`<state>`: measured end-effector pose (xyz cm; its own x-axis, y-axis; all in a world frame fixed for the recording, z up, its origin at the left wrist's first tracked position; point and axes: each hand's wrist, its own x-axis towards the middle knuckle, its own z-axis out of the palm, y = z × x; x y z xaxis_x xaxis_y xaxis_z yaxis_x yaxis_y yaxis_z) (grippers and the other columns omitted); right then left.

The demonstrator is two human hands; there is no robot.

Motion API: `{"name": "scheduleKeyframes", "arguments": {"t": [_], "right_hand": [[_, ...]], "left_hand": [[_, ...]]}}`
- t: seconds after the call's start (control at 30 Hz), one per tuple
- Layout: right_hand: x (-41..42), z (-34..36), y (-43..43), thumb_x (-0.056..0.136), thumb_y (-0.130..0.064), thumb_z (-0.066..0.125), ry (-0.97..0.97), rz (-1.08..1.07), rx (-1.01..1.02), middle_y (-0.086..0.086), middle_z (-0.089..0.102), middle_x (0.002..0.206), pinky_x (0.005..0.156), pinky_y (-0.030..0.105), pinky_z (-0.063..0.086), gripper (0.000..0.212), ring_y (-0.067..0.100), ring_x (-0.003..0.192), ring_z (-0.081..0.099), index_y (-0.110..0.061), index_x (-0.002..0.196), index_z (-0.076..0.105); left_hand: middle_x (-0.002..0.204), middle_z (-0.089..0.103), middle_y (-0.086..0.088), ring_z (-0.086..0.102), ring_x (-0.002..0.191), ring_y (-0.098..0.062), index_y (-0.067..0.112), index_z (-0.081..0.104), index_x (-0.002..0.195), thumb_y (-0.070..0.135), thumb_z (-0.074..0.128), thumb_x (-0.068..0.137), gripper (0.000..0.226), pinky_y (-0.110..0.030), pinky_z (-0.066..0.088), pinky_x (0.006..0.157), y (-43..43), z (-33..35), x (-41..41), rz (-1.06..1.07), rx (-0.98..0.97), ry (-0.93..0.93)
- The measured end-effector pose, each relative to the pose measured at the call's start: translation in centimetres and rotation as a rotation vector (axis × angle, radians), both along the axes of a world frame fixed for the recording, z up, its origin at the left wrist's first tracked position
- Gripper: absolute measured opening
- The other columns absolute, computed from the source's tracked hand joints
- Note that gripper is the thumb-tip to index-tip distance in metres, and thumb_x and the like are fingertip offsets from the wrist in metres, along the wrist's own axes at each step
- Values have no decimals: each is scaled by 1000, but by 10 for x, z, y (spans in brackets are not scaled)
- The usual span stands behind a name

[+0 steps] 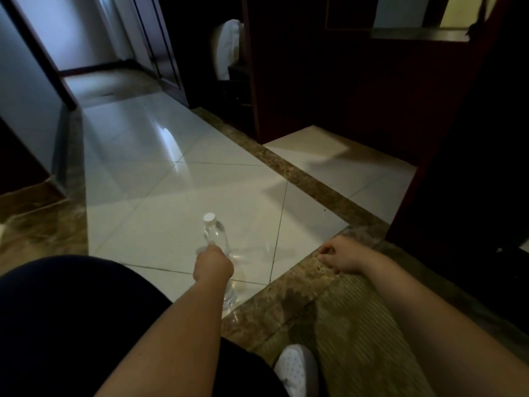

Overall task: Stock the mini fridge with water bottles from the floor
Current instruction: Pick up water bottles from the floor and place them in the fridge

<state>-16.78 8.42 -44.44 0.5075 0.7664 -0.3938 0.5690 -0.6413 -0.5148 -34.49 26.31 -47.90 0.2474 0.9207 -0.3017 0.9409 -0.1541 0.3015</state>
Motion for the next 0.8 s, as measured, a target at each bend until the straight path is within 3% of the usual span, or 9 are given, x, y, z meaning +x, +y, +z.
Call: {"name": "scheduleKeyframes", "arguments": {"t": [0.17,0.4,0.63,0.8], "right_hand": [[-8,3,2,95,-28,50,-28,46,-14,11,63,112,72,28,43,29,24,96,62,-7,112,62],[-15,3,0,95,-28,50,-45,51,-21,11,63,111,72,28,44,30,22,92,59,-7,112,62],[-23,0,-6,94,-28,53,-97,72,-45,11,63,115,84,34,49,30,25,102,59,-8,114,63],[-18,8,-11,92,-27,56,-55,20,-13,11,60,122,82,30,46,35,24,106,58,-8,121,59]], "left_hand": [[124,54,-16,54,116,-34,4,51,121,15,53,90,32,-36,44,92,4,-3,-12,6,40,-62],[117,60,-14,57,109,-29,8,57,116,30,67,82,41,-32,45,88,5,1,-15,-195,98,-41],[110,64,-17,60,101,-29,2,59,109,34,64,84,41,-33,48,84,-7,9,1,-310,77,-47],[110,63,-16,61,100,-29,2,59,110,37,62,85,43,-36,51,88,-15,31,26,-411,74,-144]]}}
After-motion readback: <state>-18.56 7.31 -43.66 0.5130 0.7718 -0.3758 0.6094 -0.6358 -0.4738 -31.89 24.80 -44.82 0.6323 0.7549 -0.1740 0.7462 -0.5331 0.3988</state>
